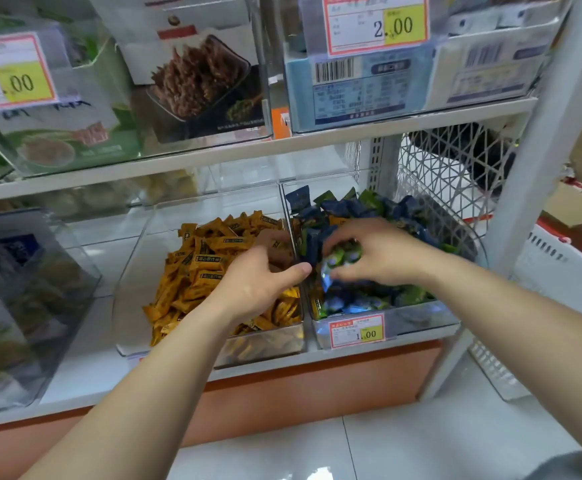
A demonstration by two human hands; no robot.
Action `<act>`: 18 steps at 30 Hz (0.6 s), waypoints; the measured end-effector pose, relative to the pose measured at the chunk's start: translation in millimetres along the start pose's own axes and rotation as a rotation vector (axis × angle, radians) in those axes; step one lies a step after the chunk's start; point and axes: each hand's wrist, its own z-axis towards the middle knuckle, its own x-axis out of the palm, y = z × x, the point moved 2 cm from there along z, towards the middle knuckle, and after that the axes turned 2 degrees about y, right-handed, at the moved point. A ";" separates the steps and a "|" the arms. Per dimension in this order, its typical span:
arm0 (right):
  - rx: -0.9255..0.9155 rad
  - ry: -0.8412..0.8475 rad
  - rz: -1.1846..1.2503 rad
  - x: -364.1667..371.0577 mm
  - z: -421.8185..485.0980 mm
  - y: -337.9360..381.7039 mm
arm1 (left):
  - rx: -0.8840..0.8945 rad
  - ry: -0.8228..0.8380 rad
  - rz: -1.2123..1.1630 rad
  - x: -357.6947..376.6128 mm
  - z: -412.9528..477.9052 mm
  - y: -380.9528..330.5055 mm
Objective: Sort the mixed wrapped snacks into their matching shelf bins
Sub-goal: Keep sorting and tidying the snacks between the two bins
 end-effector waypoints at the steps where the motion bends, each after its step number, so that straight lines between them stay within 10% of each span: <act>1: 0.008 -0.102 0.049 -8.6 -2.8 -5.2 | 0.000 0.008 -0.003 -0.6 0.2 0.4; 5: 0.115 -0.434 0.053 -26.1 -13.1 -27.0 | 0.008 0.016 0.006 -1.6 -0.8 1.0; 11: 0.530 -0.200 -0.518 -25.1 -11.3 -32.4 | 0.010 0.015 0.009 -1.4 -1.4 0.3; 15: 0.222 -0.318 -0.519 -18.0 -2.7 -1.4 | 0.016 0.012 0.002 -1.3 -0.7 0.7; 18: 0.007 0.008 -0.170 6.2 6.6 18.3 | 0.021 0.006 -0.010 -0.9 -0.1 1.9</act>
